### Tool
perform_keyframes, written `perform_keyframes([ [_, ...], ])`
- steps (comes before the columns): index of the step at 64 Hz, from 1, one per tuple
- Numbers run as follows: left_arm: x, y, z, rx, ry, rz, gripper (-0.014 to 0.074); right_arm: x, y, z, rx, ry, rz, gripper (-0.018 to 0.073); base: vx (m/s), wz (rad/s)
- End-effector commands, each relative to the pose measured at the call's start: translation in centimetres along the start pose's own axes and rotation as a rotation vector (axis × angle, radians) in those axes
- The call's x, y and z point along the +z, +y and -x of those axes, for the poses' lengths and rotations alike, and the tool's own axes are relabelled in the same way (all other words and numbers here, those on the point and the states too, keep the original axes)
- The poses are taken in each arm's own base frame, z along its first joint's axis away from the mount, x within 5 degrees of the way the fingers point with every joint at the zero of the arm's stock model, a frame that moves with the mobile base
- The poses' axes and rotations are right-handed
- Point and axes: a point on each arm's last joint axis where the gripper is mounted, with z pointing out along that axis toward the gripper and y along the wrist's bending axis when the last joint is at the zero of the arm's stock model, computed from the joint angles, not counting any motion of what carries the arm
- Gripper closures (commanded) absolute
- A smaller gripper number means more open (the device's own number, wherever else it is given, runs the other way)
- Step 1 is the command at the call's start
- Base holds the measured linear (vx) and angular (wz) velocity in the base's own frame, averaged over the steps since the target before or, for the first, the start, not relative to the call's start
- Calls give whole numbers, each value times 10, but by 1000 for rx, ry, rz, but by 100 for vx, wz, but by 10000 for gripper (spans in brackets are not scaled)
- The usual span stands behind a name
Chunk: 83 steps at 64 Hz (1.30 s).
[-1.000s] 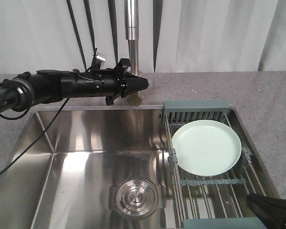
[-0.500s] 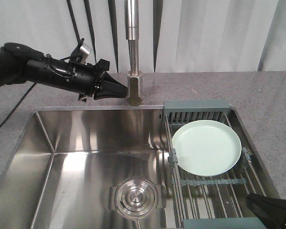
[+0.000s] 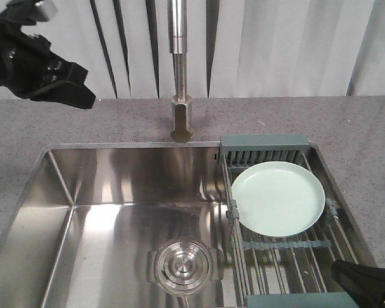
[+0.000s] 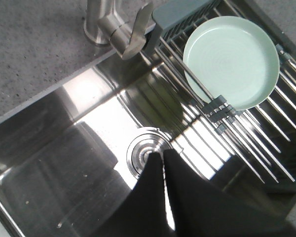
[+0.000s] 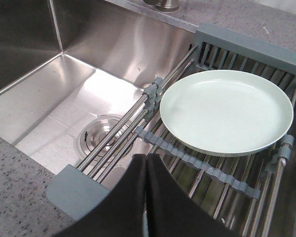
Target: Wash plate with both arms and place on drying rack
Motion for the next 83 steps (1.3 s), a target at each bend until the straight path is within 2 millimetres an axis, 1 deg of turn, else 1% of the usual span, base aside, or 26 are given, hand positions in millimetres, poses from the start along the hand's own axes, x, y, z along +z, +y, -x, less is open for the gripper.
perform_keyframes([
  [1,-44,-29,-8,37,-106,-10,603,-3,0,14,-9,-90,1,564,0,0],
  [6,-59,-40,-24,45,-142,3,603,-3,0,14,-9,-90,1,564,0,0],
  [9,-64,-44,-36,43,-160,11,603,-3,0,14,-9,-90,1,564,0,0],
  [11,-66,-46,-43,39,-176,18,603,-3,0,14,-9,-90,1,564,0,0],
  [16,-65,-48,-67,16,-196,34,603,-3,0,14,-9,-90,1,564,0,0],
  [17,-67,-51,-73,16,-207,38,603,-3,0,14,-9,-90,1,564,0,0],
  [22,-64,-51,-99,-7,-225,55,603,-3,0,14,-9,-90,1,564,0,0],
  [25,-57,-50,-119,-28,-225,66,603,-3,0,14,-9,-90,1,564,0,0],
  [29,-55,-51,-139,-40,-251,81,603,-3,0,14,-9,-90,1,564,0,0],
  [35,-46,-48,-172,-65,-284,111,603,-3,0,14,-9,-90,1,564,0,0],
  [44,-43,-49,-206,-77,-359,137,603,-3,0,14,-9,-90,1,564,0,0],
  [49,-43,-51,-219,-76,-402,144,603,-3,0,14,-9,-90,1,564,0,0],
  [59,-43,-53,-235,-72,-435,151,603,-3,0,14,-9,-90,1,564,0,0],
  [71,-43,-58,-242,-68,-389,119,603,-3,0,14,-9,-90,1,564,0,0],
  [83,-43,-58,-243,-68,-382,116,603,-3,0,14,-9,-90,1,564,0,0],
])
